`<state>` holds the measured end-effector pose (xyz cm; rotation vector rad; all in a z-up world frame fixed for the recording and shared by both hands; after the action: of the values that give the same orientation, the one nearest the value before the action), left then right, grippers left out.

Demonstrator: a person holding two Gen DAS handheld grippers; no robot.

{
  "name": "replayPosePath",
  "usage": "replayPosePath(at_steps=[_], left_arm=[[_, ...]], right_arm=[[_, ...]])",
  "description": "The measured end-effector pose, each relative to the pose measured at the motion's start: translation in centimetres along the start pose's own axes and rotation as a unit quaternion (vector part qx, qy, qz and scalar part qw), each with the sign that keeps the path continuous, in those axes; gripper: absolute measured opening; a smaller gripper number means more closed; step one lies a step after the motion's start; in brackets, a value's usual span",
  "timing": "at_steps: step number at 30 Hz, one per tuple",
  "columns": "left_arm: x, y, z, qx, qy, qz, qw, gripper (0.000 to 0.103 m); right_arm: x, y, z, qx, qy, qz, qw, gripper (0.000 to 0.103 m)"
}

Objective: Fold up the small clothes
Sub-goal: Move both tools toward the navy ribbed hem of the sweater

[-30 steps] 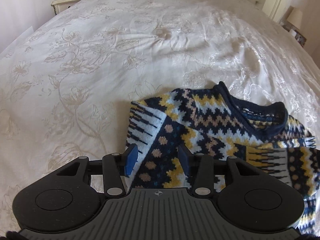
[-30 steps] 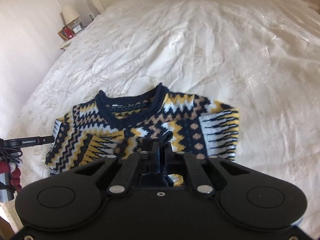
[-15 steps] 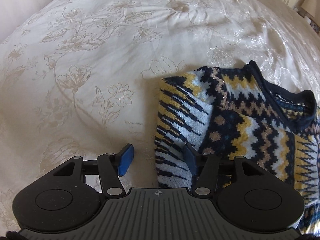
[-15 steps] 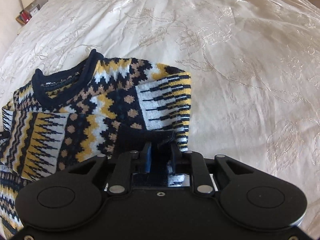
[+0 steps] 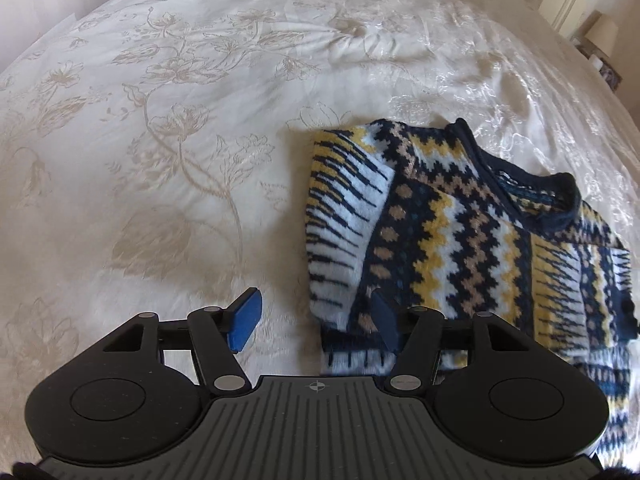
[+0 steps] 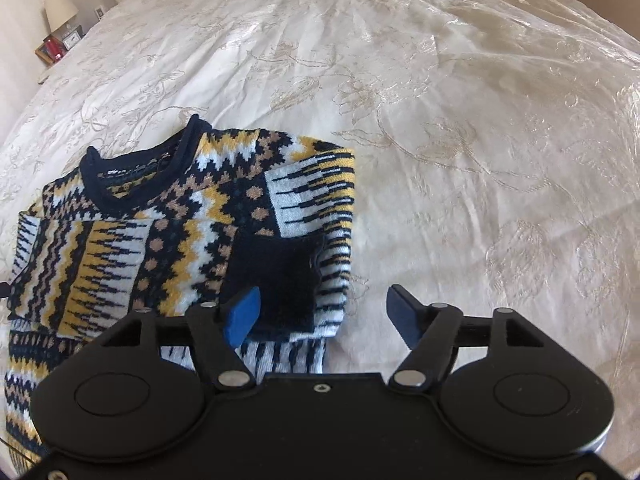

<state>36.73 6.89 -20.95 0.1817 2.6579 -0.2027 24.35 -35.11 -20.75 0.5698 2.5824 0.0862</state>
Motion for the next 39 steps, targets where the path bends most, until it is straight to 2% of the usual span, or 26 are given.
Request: replayPosePath(at_steps=[4, 6, 10, 19, 28, 34, 39], left_arm=[[2.8, -0.5, -2.0, 0.004, 0.006, 0.009, 0.9999, 0.067], [4.3, -1.1, -2.9, 0.004, 0.011, 0.018, 0.9998, 0.068], [7.3, -1.8, -4.0, 0.012, 0.033, 0.019, 0.9992, 0.069], [14.0, -2.3, -5.6, 0.002, 0.06, 0.006, 0.9982, 0.071], [16.0, -3.4, -5.9, -0.008, 0.054, 0.017, 0.9984, 0.073], [17.6, -3.8, -6.3, -0.011, 0.052, 0.005, 0.9986, 0.077], [18.2, -4.3, -5.8, -0.023, 0.054, 0.02, 0.9981, 0.082]], right_arm=[[2.4, 0.1, -1.3, -0.018, 0.013, -0.001, 1.0, 0.082], [3.7, 0.0, -1.7, -0.026, 0.023, 0.0, 0.999, 0.087], [6.9, 0.0, -2.7, -0.035, 0.044, -0.008, 0.998, 0.088], [12.9, 0.1, -4.1, -0.056, 0.076, -0.043, 0.995, 0.093], [16.4, 0.4, -4.1, -0.064, 0.104, -0.101, 0.987, 0.1], [17.9, 0.5, -4.4, -0.088, 0.106, -0.121, 0.983, 0.101], [18.6, 0.5, -4.1, -0.096, 0.105, -0.135, 0.98, 0.103]])
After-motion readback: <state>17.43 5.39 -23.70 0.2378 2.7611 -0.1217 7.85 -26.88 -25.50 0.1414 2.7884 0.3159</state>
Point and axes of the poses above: each gripper's, at about its wrist camera, not at the fingertips, and z roughly the way its jaws point, y to its left, x to its underside, the point moved 4 cm from there along z, roughly the way its jaws point, and after that the axes turned 2 degrees about z, right-handed, at the moved point
